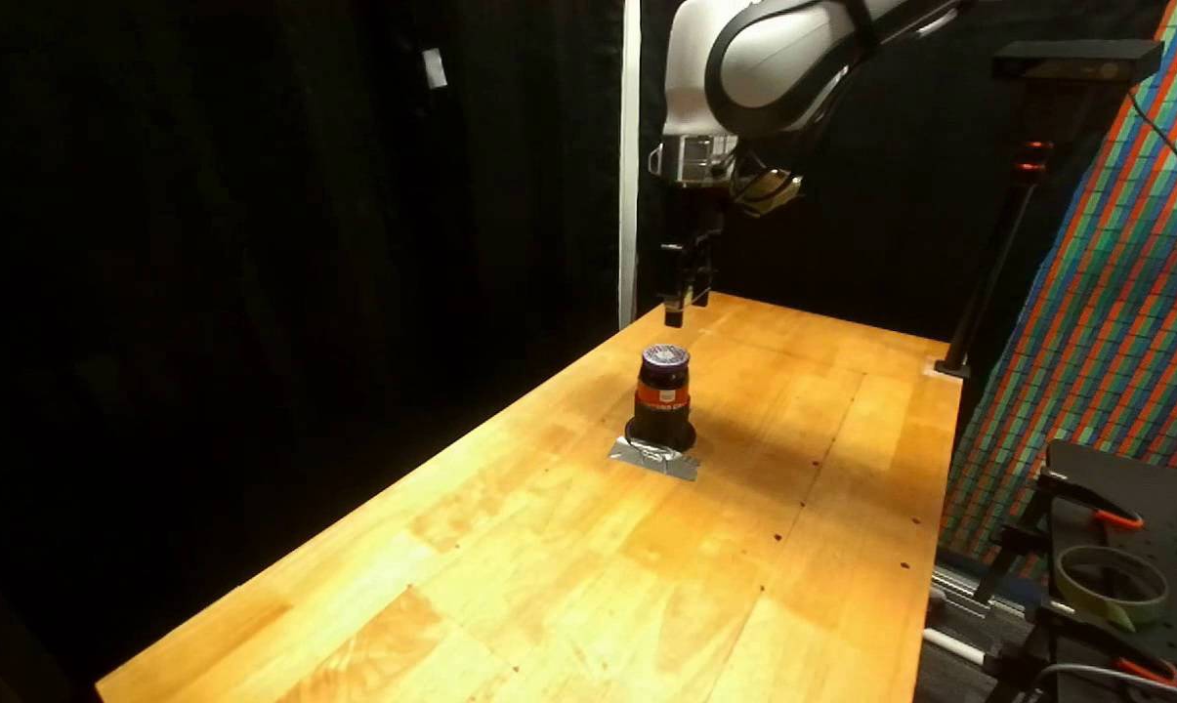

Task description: Put the elastic band on the cup

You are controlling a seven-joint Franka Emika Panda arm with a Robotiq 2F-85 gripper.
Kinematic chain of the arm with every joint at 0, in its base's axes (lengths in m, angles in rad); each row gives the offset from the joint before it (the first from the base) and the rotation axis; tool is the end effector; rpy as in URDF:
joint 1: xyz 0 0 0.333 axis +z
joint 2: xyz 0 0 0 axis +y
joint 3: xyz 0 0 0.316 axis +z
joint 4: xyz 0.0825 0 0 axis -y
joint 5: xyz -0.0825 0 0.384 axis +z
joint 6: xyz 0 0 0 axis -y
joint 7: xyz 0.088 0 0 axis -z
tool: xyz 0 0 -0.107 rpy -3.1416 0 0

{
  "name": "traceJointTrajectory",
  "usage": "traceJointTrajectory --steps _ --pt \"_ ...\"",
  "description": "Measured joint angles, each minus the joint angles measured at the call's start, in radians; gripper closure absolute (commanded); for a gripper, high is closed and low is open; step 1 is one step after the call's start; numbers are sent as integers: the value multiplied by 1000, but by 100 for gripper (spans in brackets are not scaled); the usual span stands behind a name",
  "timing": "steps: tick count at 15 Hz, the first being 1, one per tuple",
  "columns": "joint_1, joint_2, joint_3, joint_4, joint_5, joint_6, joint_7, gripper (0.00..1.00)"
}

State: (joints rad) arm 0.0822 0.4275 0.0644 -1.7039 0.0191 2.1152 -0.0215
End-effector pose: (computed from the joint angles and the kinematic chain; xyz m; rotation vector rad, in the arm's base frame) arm 0.6548 0.0934 0.3442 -3.0905 -0.2361 0.0280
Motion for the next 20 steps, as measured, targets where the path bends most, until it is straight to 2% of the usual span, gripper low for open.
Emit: traceJointTrajectory --steps 4,9,20 --pt "12 137 0 140 0 -36 4 0" --pt "13 249 -2 277 0 -108 12 0" --pt "13 391 -7 459 0 -251 18 0"
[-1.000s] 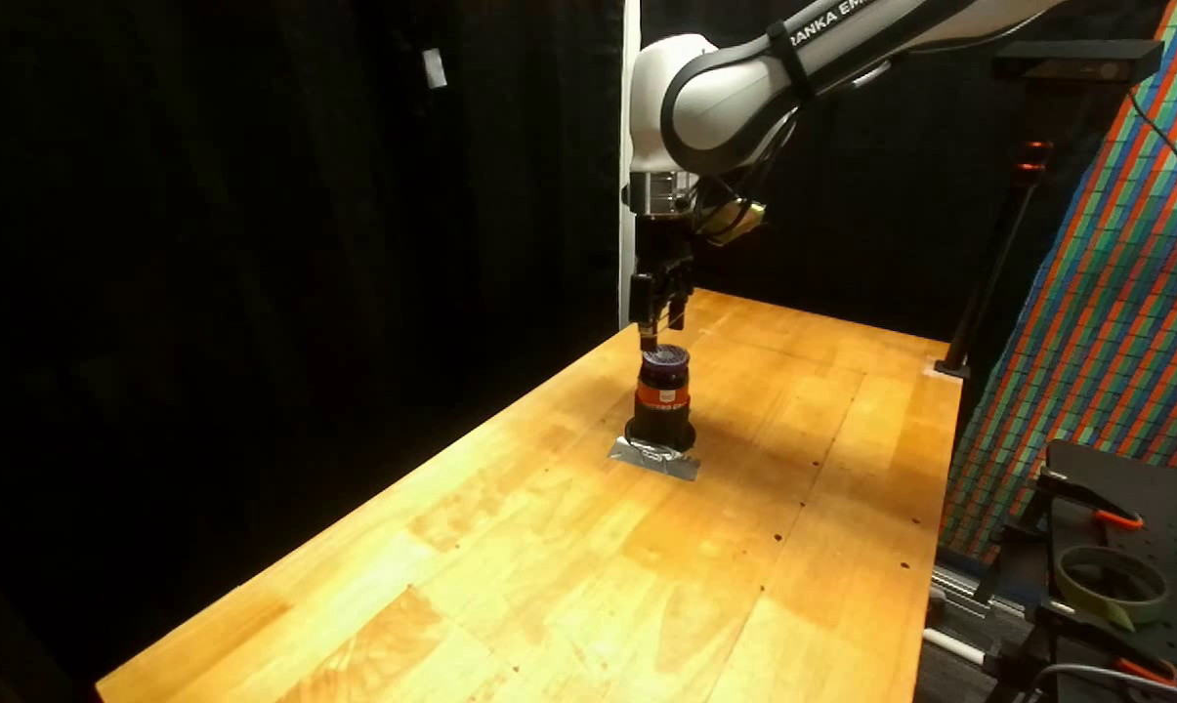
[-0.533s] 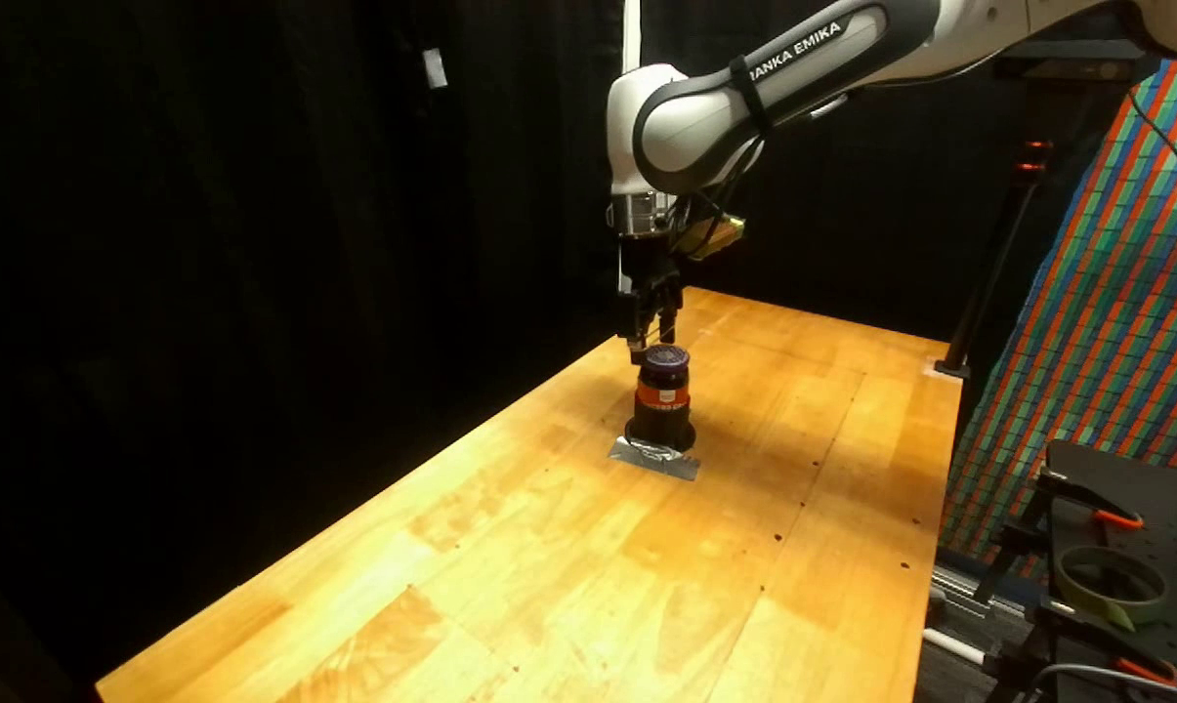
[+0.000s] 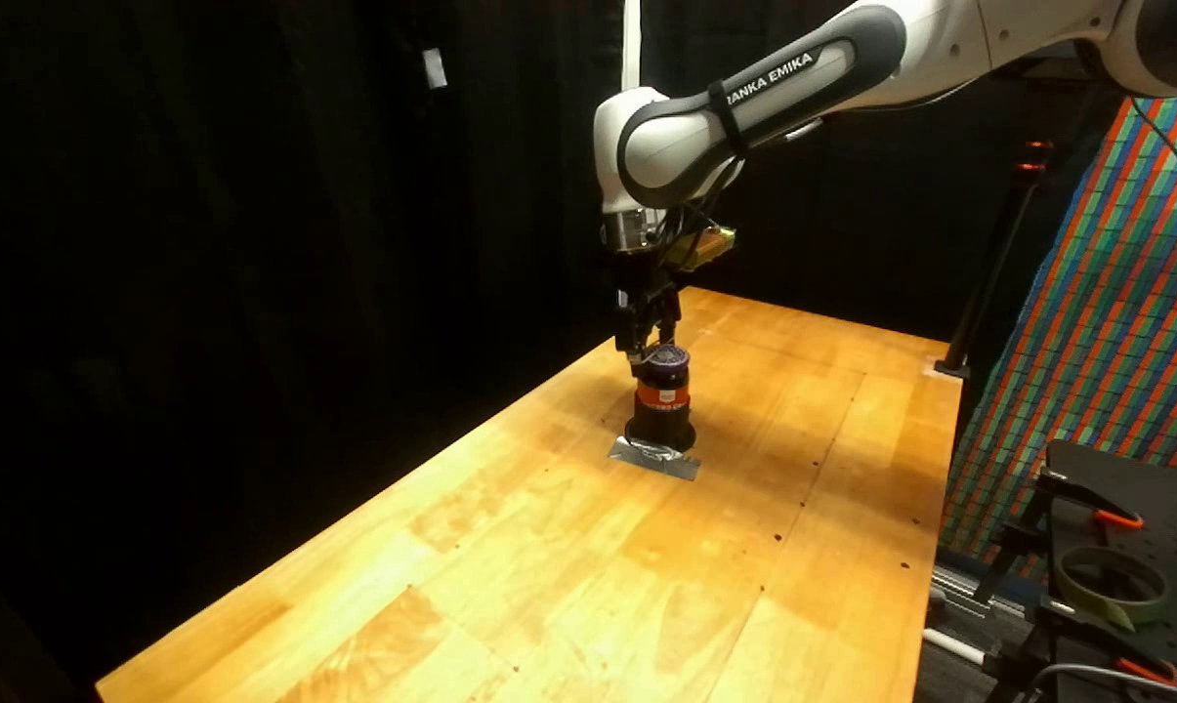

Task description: Put the elastic band on the cup

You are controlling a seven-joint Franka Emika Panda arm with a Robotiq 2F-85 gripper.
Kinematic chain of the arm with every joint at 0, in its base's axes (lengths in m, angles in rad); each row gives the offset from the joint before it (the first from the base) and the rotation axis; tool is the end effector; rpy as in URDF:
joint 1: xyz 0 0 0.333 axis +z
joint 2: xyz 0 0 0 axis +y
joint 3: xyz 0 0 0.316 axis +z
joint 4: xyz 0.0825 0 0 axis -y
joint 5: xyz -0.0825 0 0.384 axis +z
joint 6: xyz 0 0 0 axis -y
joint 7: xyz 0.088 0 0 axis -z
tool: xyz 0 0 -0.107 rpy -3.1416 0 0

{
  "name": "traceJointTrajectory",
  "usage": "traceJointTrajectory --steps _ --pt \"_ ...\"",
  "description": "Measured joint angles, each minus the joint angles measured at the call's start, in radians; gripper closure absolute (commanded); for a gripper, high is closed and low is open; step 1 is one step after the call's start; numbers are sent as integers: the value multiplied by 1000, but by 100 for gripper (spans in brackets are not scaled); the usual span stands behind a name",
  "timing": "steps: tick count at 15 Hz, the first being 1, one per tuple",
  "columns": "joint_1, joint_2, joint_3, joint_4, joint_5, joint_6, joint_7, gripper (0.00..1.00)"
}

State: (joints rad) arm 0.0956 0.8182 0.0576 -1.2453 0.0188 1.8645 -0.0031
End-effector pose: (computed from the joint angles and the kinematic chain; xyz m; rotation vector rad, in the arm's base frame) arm 0.7223 0.1027 0.2583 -3.0728 -0.2078 0.3118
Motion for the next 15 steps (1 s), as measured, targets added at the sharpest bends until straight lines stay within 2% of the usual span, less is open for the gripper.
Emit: traceJointTrajectory --steps 15 --pt "0 71 0 91 0 -108 3 0"
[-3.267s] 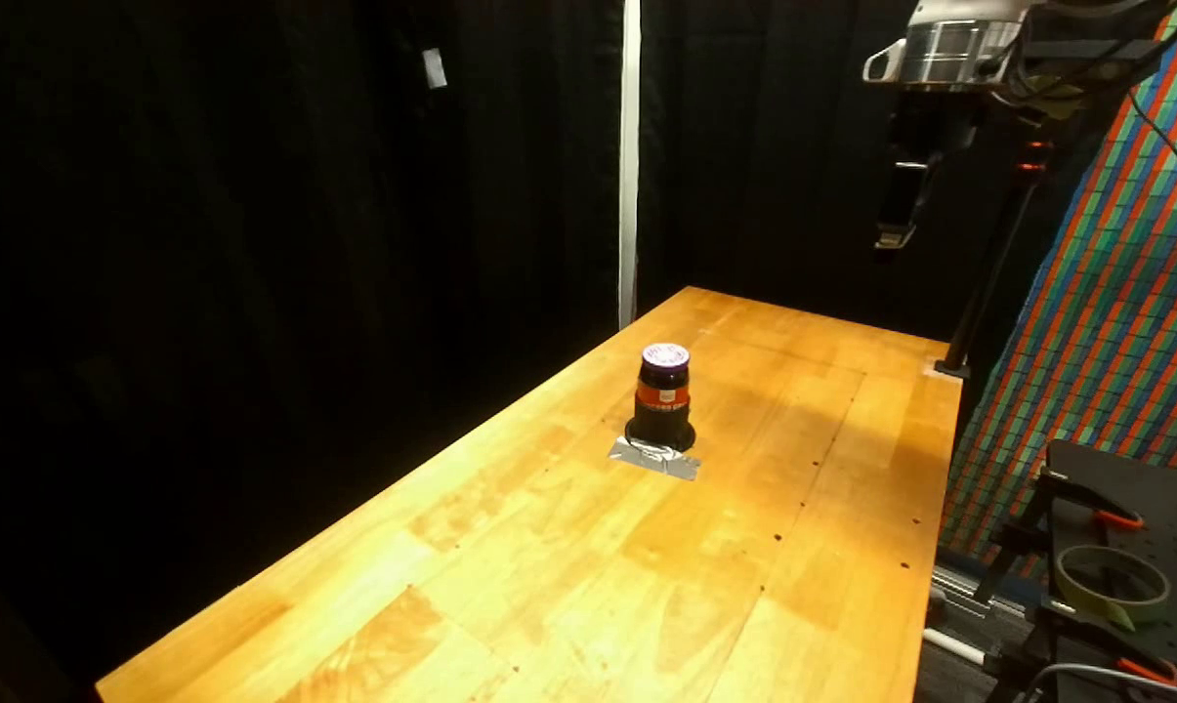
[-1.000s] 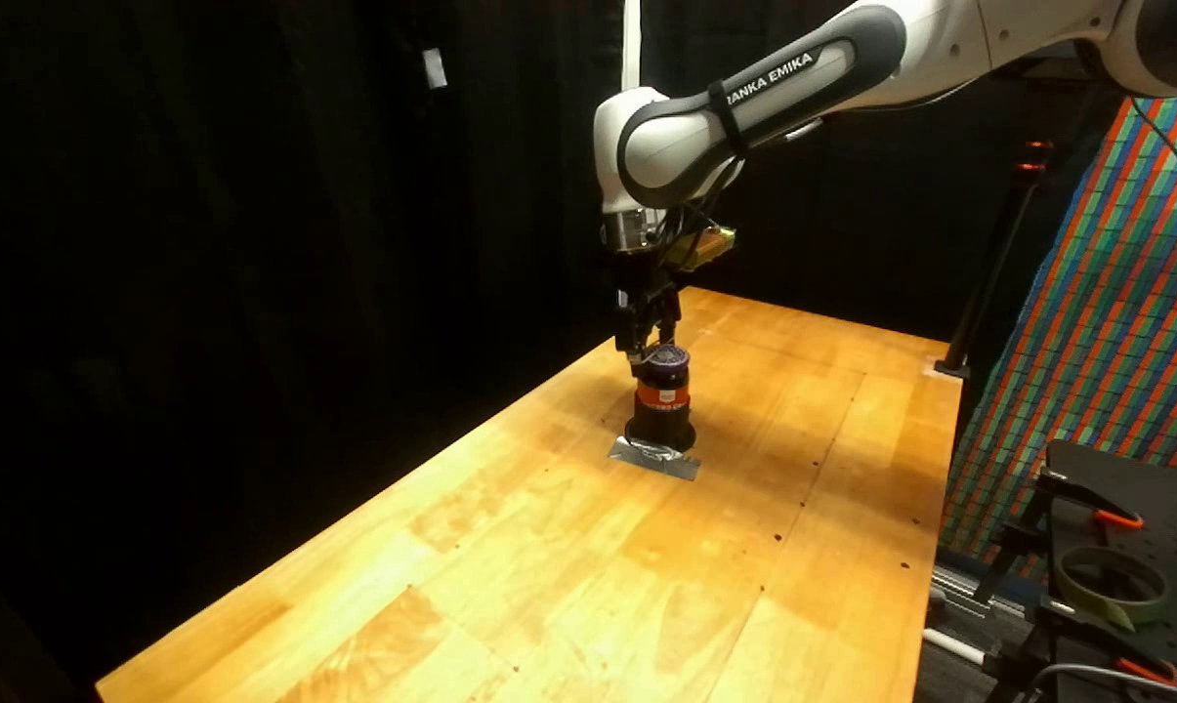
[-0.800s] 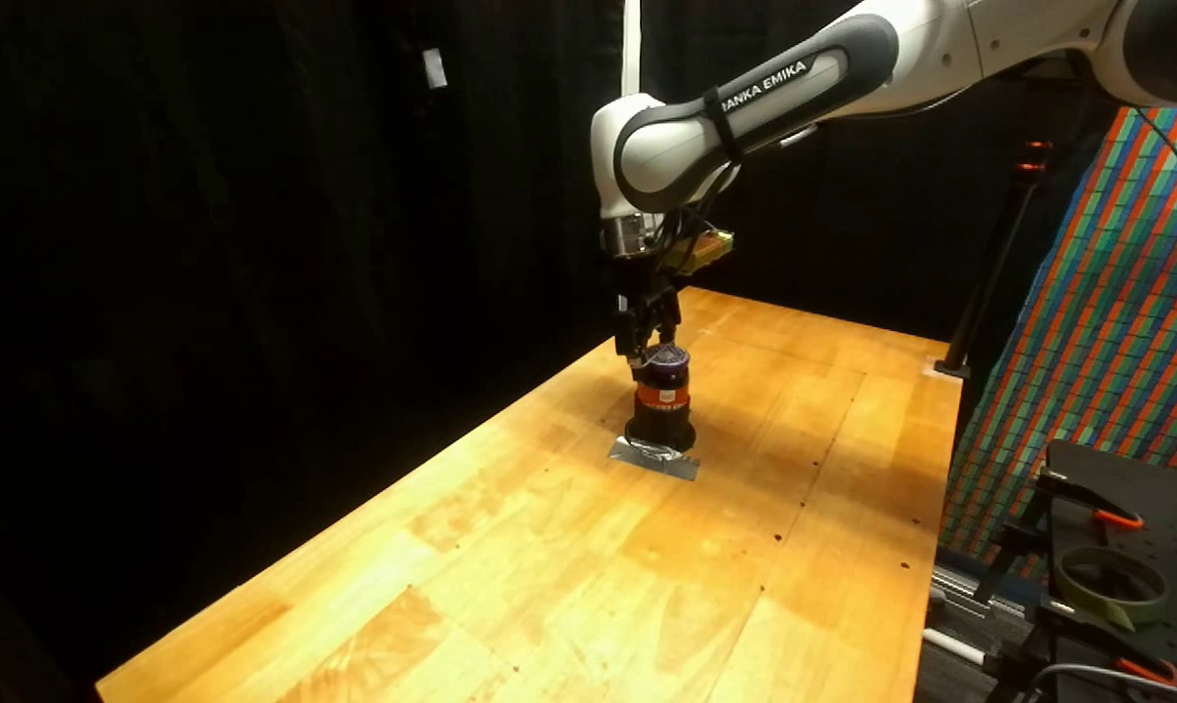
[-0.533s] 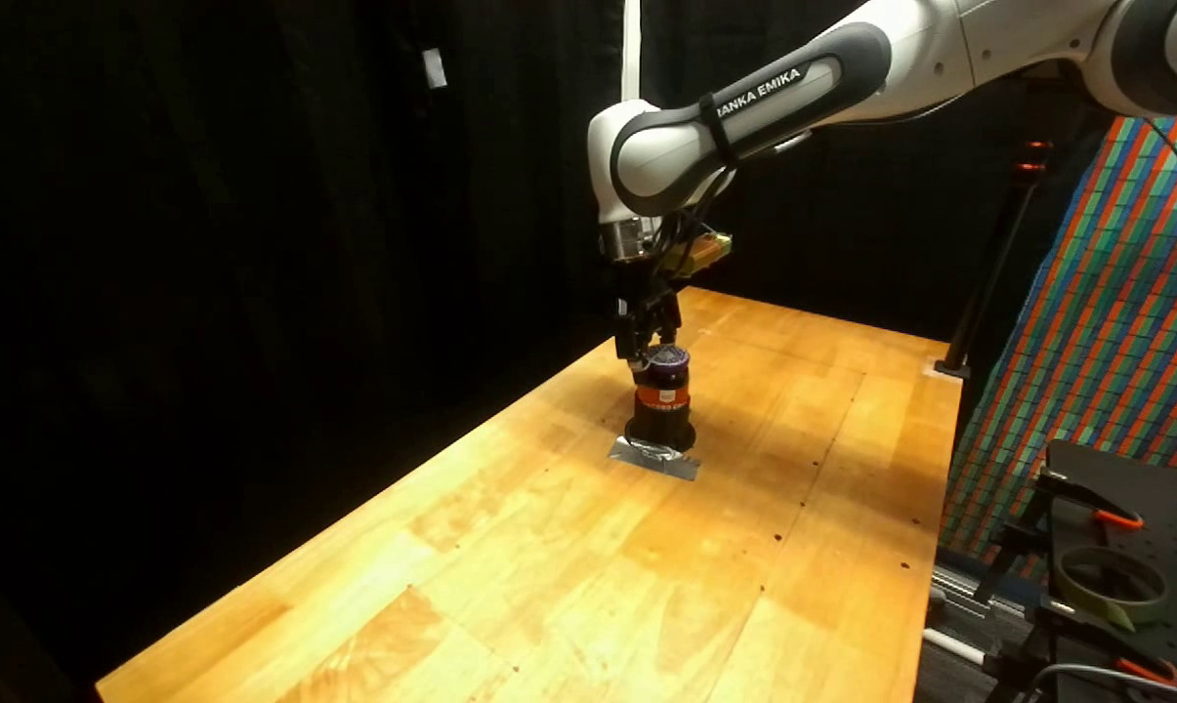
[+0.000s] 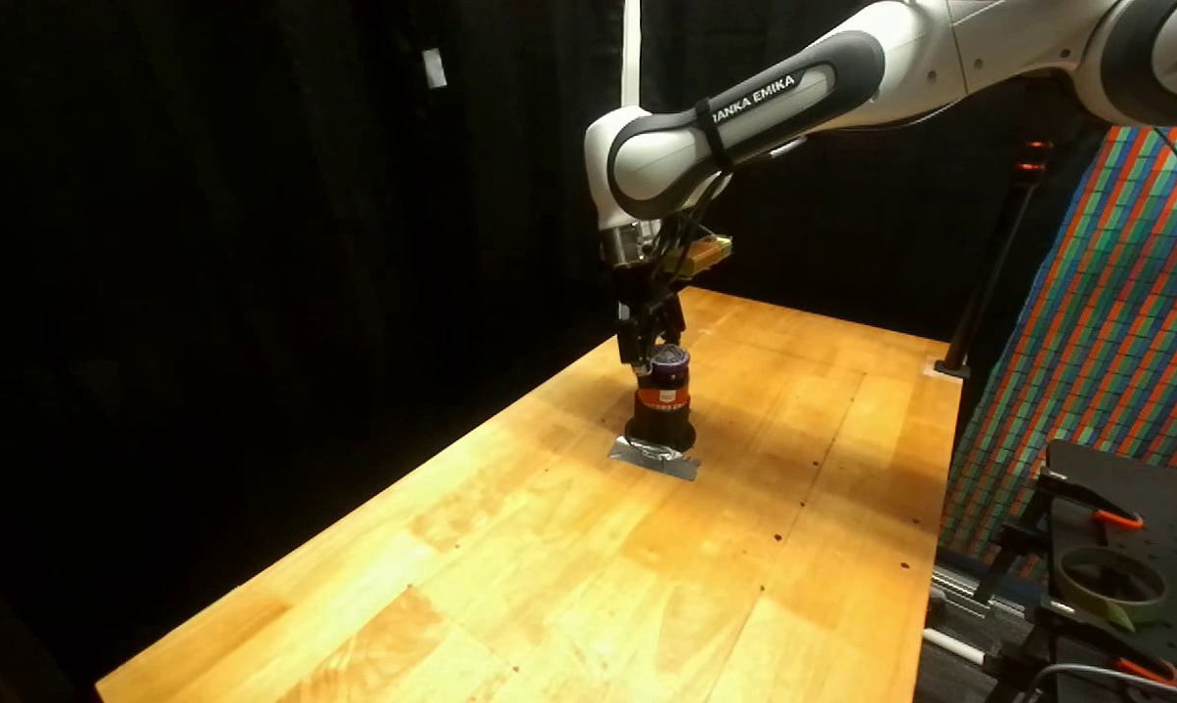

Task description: Put the elastic band on the cup

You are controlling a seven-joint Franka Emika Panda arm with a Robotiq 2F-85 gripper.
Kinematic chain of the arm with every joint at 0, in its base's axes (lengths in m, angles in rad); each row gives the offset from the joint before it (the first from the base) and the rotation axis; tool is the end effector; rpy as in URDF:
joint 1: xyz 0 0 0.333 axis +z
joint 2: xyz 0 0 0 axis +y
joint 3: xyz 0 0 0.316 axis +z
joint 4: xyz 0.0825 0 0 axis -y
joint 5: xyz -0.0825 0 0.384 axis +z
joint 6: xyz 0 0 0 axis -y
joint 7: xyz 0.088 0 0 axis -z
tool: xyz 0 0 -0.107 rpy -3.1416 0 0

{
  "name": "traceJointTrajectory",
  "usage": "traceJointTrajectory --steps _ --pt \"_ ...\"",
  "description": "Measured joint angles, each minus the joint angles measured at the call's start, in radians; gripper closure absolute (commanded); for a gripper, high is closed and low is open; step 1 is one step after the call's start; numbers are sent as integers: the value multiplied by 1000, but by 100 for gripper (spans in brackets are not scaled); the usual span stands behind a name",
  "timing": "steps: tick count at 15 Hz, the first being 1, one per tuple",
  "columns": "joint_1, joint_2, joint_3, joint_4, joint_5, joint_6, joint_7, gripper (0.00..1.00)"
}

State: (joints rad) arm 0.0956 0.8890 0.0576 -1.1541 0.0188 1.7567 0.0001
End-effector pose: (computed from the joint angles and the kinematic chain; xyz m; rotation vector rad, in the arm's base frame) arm 0.7240 0.1019 0.2401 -3.0594 -0.2024 0.4465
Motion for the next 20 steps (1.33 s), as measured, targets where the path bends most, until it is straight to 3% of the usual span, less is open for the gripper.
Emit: traceJointTrajectory --steps 6,16,17,18,20 --pt "8 -24 0 -27 -1 8 7 0" --pt "17 -188 0 -280 -9 65 13 0" --pt "17 -202 0 -305 -9 82 13 8" --pt "17 -216 -1 -332 -9 104 13 26" --pt "17 -244 -1 -389 -13 175 12 42"
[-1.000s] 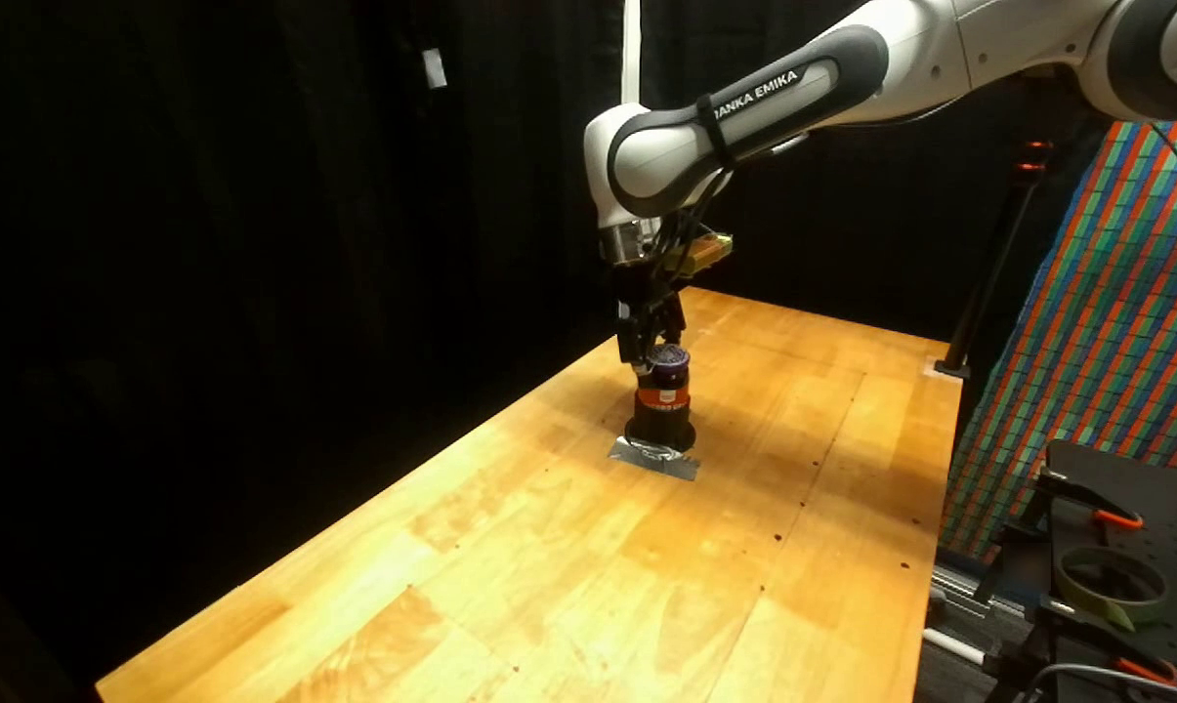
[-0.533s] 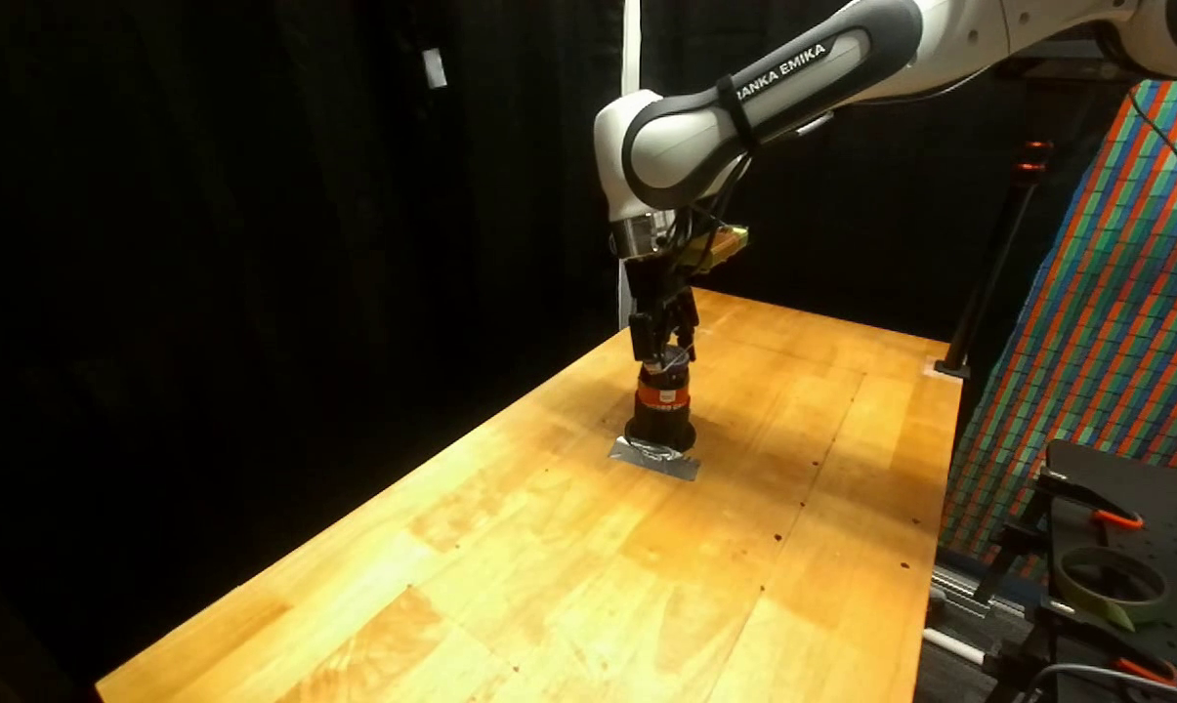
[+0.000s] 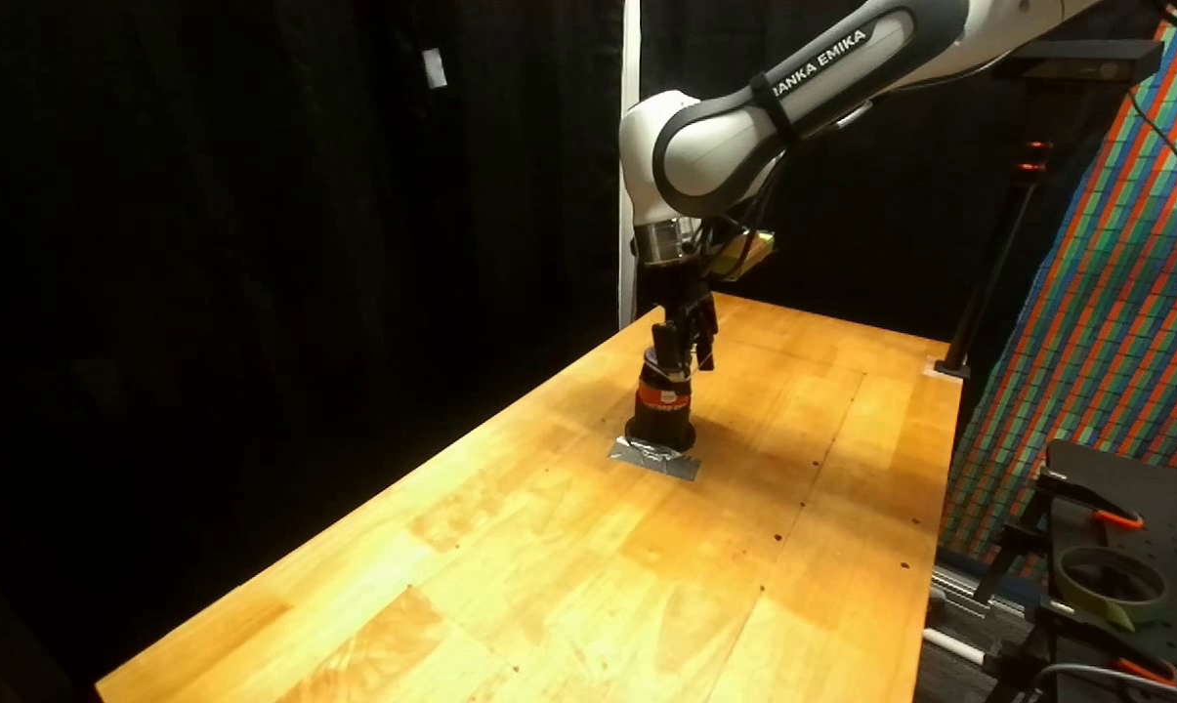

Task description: Put the elastic band on the cup

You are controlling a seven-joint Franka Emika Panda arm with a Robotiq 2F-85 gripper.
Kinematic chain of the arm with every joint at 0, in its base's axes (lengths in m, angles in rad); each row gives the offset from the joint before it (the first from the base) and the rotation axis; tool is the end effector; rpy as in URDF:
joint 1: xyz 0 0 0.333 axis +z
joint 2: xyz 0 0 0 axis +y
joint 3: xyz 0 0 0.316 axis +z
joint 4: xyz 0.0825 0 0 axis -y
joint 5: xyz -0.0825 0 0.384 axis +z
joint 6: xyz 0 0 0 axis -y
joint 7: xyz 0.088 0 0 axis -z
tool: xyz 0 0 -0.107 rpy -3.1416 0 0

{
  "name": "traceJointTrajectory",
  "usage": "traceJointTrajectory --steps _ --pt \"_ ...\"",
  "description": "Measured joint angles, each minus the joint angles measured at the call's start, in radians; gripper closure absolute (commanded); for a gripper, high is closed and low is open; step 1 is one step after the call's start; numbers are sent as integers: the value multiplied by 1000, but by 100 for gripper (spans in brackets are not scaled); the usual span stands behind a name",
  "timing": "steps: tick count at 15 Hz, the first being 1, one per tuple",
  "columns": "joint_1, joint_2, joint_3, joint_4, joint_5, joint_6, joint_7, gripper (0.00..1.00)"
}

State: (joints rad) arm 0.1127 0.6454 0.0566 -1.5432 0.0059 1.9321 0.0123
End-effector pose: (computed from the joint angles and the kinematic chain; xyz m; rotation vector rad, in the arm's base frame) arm 0.6659 0.1091 0.2554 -3.0901 -0.2279 0.4022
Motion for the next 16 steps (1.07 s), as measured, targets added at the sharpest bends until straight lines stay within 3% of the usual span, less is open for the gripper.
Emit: traceJointTrajectory --steps 4,6,8,16 --pt "0 -50 -2 -110 -13 153 0 73" --pt "0 -75 -3 -161 -24 205 0 82" --pt "0 -102 -3 -211 -29 250 0 85" --pt "3 -215 -5 -425 -50 482 33 79"
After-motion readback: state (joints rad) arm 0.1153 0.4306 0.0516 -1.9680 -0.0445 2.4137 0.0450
